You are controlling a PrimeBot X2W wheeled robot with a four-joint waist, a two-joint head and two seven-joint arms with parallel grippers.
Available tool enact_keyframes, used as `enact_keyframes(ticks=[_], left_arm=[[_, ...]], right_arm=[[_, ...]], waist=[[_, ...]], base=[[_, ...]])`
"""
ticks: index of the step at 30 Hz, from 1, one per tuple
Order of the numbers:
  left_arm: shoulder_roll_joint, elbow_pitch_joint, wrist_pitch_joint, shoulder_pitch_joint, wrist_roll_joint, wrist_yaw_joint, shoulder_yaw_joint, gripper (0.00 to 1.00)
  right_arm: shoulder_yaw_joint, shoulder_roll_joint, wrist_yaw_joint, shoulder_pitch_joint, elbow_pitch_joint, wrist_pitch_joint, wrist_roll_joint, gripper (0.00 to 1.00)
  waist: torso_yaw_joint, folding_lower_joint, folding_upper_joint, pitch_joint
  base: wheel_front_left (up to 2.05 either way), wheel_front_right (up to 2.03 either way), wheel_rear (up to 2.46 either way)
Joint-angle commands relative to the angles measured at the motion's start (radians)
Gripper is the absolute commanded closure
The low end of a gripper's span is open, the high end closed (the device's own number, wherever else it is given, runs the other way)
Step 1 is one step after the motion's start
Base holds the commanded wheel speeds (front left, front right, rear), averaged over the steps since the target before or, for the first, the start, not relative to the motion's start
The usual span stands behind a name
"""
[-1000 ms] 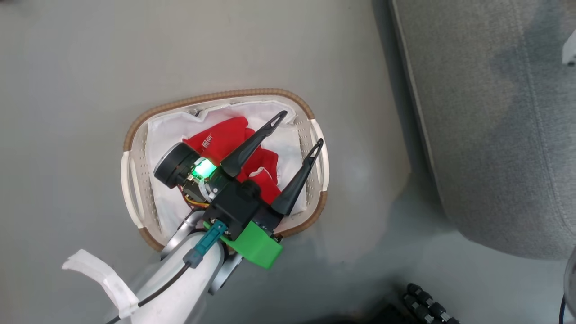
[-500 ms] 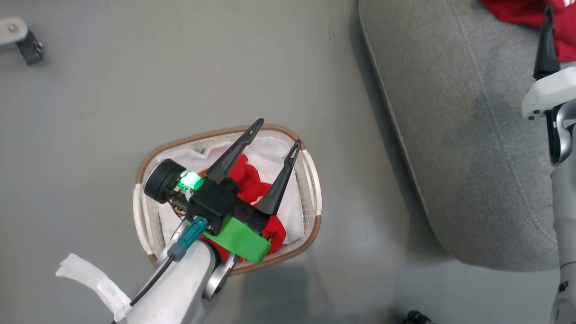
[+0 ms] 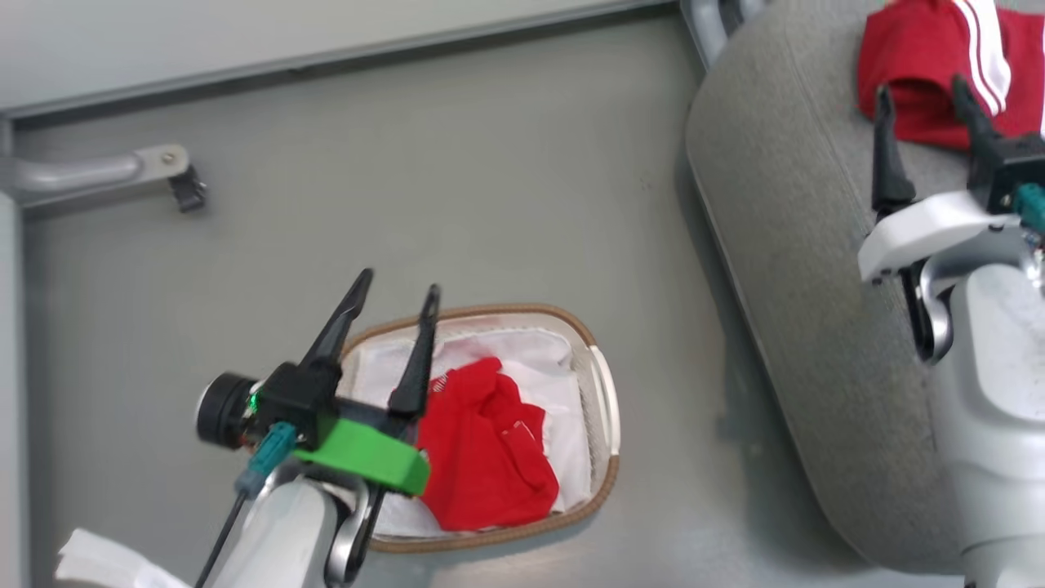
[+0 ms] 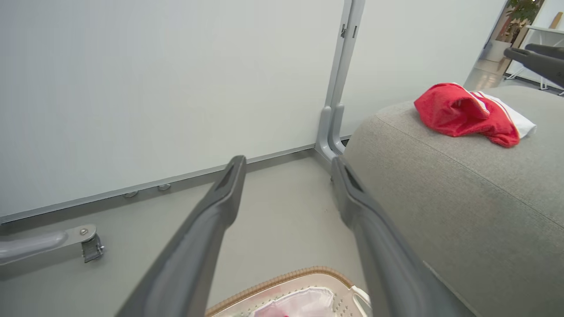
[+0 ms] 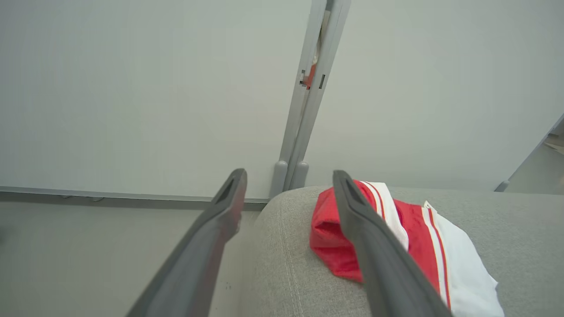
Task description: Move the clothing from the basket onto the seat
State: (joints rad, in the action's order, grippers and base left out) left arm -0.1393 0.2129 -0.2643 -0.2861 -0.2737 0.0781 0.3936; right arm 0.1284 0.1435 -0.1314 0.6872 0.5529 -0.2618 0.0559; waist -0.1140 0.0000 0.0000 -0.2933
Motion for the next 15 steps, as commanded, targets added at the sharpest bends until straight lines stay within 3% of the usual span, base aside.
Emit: enact_keyframes(ticks=[1, 15], left_arm=[[0.001, 0.007, 0.000, 0.036, 0.009, -0.005, -0.019, 0.00], [0.061, -0.020, 0.000, 0.244, 0.003, -0.010, -0.244, 0.00]], right_arm=[[-0.005, -0.008, 0.001, -0.039, -0.016, -0.005, -0.014, 0.00], [-0.020, -0.089, 0.001, -0.367, -0.220, -0.005, -0.058, 0.00]], waist=[[0.076, 0.0000, 0.0000, 0.084], [0.151, 0.0000, 0.0000, 0.185]], base=[[0.00, 0.00, 0.00], [0.00, 0.00, 0.00]])
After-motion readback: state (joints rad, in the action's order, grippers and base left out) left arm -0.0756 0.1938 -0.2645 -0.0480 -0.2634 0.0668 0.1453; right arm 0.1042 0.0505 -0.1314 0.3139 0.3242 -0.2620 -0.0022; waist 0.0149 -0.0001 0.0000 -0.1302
